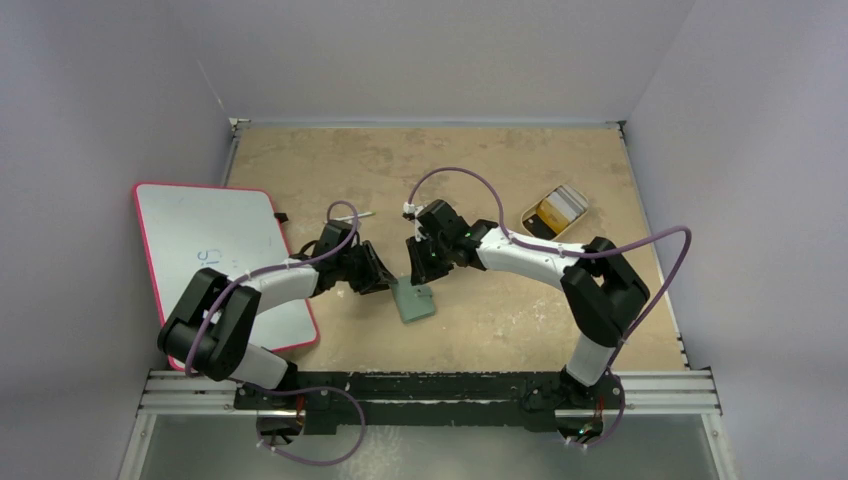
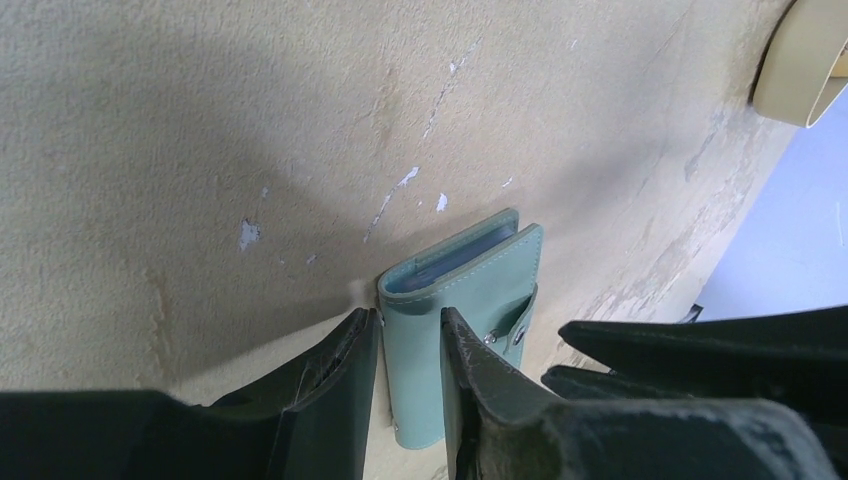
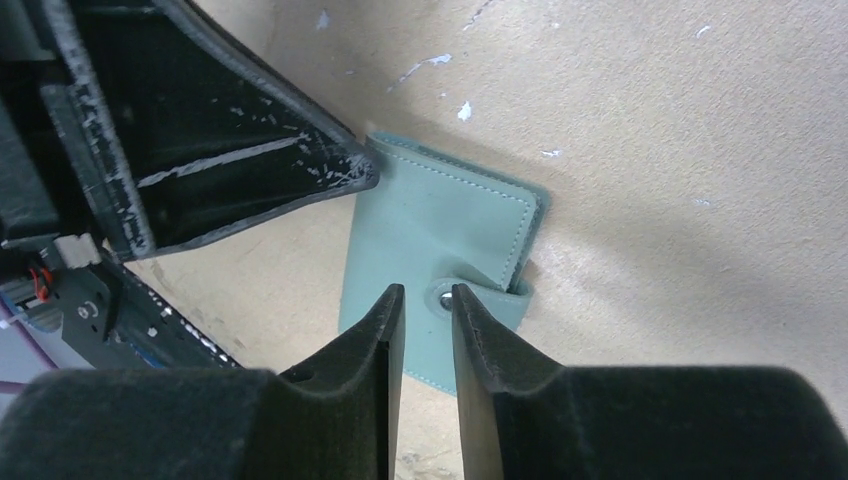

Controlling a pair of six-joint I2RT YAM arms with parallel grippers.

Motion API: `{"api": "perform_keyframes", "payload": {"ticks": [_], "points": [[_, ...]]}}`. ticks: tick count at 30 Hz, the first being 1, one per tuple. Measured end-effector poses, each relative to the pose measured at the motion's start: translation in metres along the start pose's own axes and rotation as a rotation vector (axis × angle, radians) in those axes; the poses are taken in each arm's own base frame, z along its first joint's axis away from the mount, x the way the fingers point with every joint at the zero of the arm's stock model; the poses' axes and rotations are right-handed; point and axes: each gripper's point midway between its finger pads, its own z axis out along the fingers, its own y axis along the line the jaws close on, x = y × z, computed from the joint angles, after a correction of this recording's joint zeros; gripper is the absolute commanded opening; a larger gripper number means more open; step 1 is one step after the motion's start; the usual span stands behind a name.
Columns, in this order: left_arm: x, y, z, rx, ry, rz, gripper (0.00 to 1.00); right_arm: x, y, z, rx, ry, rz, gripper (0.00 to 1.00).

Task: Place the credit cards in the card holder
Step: Close the card holder at the center of the board.

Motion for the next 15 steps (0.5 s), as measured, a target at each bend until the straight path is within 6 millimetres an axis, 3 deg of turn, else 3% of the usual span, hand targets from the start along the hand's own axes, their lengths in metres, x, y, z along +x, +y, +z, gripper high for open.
{"api": "perform_keyframes", "payload": {"ticks": [8, 15], "points": [[0.010, -0.003, 0.001, 0.003, 0.022, 0.017, 0.29, 0.016, -0.013, 0.014, 0.031, 0.050, 0.017, 0.27], [0.014, -0.009, 0.000, 0.006, 0.016, 0.022, 0.21, 0.020, -0.015, 0.016, 0.035, 0.055, 0.023, 0.26]]}}
